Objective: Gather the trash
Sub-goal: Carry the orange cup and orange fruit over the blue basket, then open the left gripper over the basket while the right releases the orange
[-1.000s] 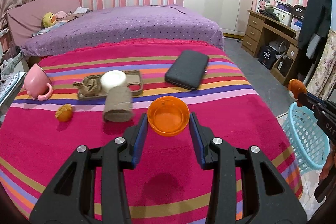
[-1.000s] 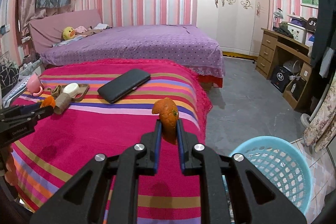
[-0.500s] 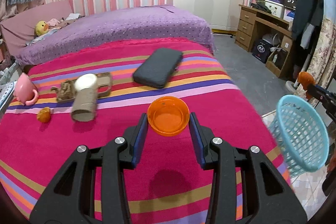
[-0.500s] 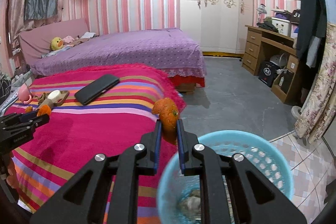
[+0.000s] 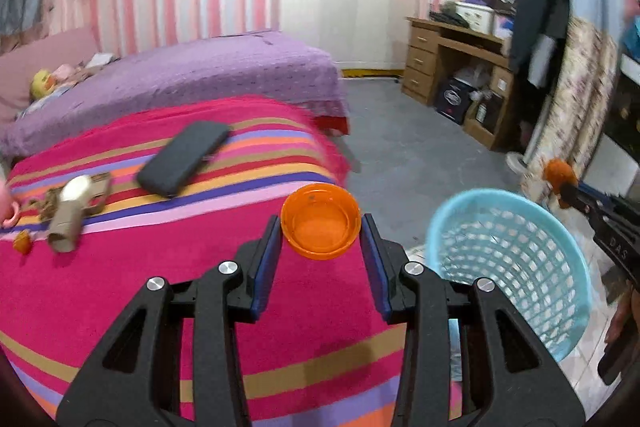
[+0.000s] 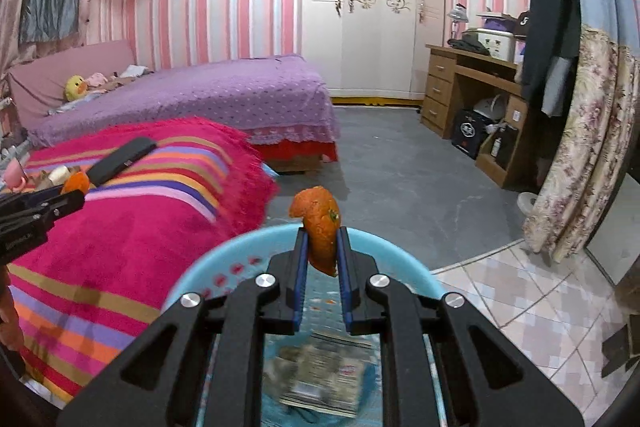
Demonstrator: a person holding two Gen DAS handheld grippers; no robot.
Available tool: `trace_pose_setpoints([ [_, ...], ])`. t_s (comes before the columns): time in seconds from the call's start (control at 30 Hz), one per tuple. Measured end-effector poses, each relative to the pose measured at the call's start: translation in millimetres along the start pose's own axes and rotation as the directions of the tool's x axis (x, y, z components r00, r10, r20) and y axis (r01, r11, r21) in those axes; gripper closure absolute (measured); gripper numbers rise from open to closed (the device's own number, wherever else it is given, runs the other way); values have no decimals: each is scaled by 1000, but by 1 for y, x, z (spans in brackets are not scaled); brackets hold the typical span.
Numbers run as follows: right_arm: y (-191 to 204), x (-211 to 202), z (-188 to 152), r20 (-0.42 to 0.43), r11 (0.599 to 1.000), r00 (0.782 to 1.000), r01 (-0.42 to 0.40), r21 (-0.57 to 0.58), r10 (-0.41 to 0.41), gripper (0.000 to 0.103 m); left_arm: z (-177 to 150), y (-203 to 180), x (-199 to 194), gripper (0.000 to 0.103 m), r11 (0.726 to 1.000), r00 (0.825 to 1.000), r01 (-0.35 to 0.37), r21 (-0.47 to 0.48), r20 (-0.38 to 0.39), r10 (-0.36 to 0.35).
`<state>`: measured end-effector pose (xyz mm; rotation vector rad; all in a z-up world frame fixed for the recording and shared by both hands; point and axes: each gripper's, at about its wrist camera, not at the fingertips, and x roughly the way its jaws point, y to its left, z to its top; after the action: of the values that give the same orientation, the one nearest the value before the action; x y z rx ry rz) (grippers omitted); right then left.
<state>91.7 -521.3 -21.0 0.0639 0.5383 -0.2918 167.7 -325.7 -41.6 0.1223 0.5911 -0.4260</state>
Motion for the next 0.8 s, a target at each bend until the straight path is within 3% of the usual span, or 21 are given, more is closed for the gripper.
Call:
trace_pose_setpoints([
  [0.23, -39, 0, -20, -38, 1000, 999, 24, 0, -24, 89, -13, -71, 19, 64, 994, 995, 94, 59, -30, -93],
  [0.5, -59, -1, -28, -37, 998, 999, 22, 66, -20, 89, -20, -118, 32, 62, 981, 986, 163, 105, -61, -157],
  [0.53, -60, 0, -28, -36, 997, 999, 21, 68, -18, 89, -20, -119, 34, 58, 980, 984, 171, 106, -69, -165],
  [0.6, -58, 1, -28, -36, 998, 999, 18, 63, -16, 89, -21, -119, 34, 35, 982, 986, 161, 102, -61, -156],
  [0.8, -52, 6, -30, -44, 999, 999, 7, 43, -5, 89, -17, -100, 32, 14, 992, 995, 94, 90, -31, -91],
])
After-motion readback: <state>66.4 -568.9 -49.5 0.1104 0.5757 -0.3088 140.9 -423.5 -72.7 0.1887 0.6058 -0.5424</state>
